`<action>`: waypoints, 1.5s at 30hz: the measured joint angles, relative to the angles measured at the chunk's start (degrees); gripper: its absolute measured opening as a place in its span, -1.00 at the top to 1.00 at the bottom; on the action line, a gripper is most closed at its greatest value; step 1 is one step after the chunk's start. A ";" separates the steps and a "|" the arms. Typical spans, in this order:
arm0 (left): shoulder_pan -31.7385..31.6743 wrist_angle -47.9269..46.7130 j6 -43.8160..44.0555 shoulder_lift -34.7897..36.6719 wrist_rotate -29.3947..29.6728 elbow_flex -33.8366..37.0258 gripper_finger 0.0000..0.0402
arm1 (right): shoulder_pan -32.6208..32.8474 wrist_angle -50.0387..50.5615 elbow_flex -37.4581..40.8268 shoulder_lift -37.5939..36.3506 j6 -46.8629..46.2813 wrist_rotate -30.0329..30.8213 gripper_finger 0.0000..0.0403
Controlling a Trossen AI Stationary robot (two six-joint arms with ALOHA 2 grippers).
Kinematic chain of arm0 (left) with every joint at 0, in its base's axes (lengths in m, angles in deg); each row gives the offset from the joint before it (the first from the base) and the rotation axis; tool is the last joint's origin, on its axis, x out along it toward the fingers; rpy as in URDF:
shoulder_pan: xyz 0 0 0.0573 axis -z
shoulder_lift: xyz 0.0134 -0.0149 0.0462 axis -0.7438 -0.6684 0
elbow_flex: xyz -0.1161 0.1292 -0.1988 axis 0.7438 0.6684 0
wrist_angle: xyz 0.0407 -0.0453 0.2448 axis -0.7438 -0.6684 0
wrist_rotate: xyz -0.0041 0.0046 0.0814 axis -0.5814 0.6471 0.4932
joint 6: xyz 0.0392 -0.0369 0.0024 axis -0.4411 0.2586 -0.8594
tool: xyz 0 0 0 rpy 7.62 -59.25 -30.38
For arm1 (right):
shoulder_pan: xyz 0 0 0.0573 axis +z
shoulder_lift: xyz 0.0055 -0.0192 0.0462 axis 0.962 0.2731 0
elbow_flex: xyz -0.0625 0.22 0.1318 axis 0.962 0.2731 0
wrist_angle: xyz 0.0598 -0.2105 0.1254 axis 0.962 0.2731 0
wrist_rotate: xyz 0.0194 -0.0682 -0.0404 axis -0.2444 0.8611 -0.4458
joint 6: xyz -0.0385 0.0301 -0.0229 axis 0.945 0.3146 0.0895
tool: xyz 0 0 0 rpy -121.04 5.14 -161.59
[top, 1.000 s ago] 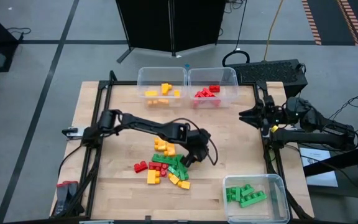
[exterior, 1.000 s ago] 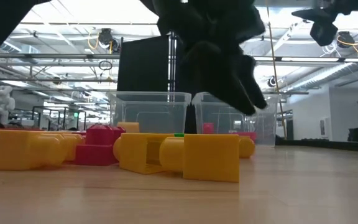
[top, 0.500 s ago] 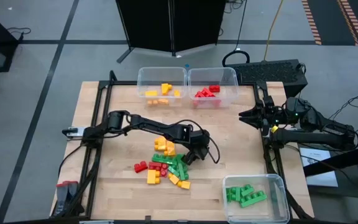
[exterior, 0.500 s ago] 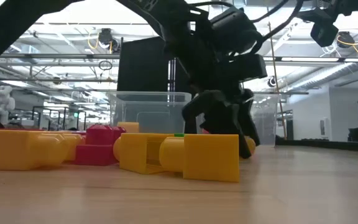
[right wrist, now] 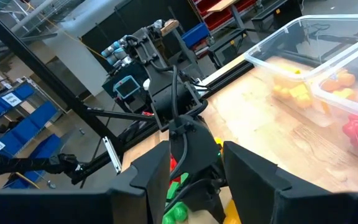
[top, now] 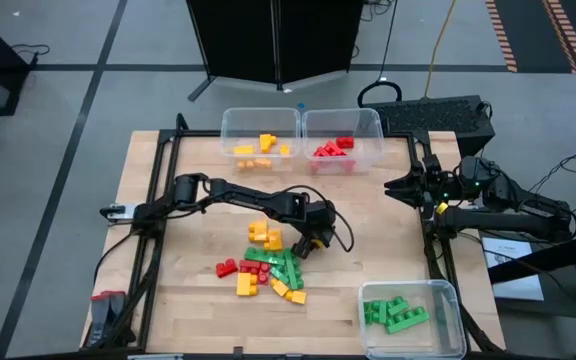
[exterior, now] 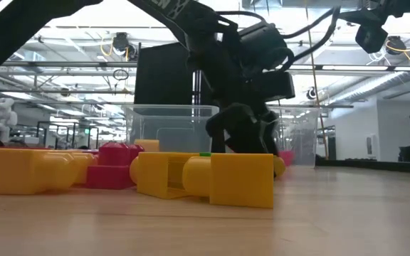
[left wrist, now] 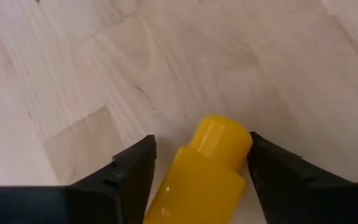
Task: Sort blocks
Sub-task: Put the yellow game piece into the top left transparent bin
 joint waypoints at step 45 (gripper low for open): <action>-14.48 -23.56 13.49 13.01 37.24 -34.06 0.50 | -0.02 -2.91 0.02 0.00 0.06 0.03 0.29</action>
